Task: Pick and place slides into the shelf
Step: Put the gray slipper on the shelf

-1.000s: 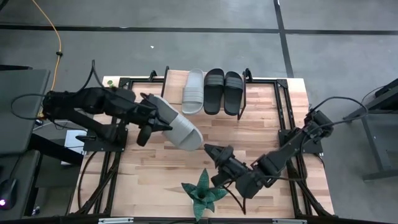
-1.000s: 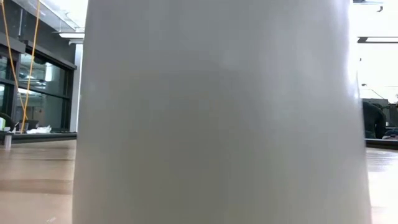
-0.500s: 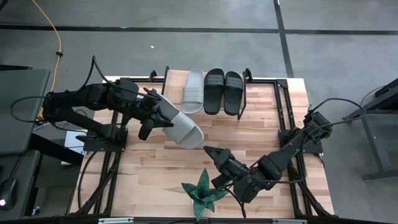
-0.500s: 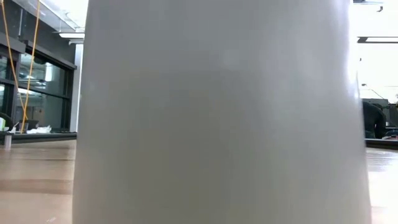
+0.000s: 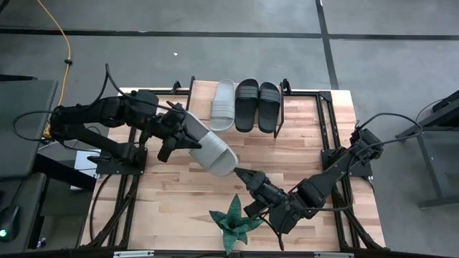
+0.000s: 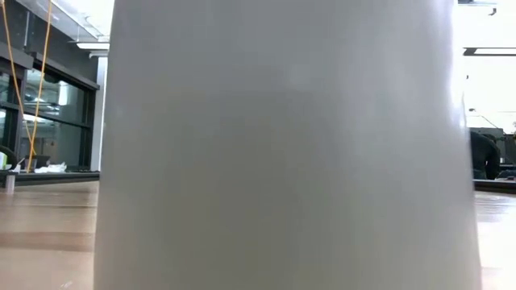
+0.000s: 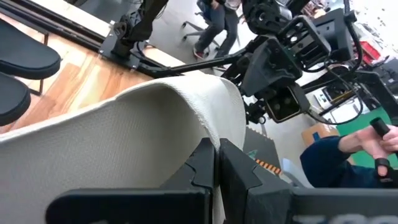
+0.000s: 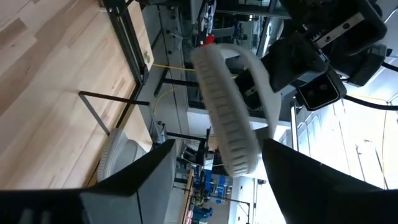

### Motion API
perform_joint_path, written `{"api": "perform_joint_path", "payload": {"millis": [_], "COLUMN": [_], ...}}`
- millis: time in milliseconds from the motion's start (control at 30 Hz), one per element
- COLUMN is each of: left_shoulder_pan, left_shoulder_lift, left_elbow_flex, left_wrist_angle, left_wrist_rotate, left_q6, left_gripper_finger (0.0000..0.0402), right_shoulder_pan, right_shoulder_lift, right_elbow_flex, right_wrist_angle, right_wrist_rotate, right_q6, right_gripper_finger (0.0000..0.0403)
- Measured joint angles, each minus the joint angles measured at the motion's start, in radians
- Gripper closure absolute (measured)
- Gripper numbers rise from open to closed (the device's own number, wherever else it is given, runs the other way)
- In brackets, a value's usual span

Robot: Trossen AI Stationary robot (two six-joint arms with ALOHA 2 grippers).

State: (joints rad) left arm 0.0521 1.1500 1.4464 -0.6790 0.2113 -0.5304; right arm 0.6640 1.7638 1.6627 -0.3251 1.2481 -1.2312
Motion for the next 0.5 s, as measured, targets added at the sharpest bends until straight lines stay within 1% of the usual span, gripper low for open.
{"api": "perform_joint_path", "payload": {"millis": [267,500], "left_shoulder_pan": [0.000,0.000], "left_shoulder_lift": [0.003,0.036], "left_elbow_flex": [0.000,0.001], "left_wrist_angle": [-0.001,0.027], "left_wrist_rotate": [-0.002,0.013], "left_q6": [-0.001,0.000], "left_gripper_finger": [0.0401,0.0401], "right_shoulder_pan": [0.000,-0.009], "right_shoulder_lift": [0.000,0.000], "right_elbow_flex": [0.000,0.000], "right_wrist_angle": [0.000,0.030], "right_wrist_rotate": [-0.012,-0.033], "right_q6": [-0.008,-0.040], "right_gripper_finger": [0.0171,0.0171]}}
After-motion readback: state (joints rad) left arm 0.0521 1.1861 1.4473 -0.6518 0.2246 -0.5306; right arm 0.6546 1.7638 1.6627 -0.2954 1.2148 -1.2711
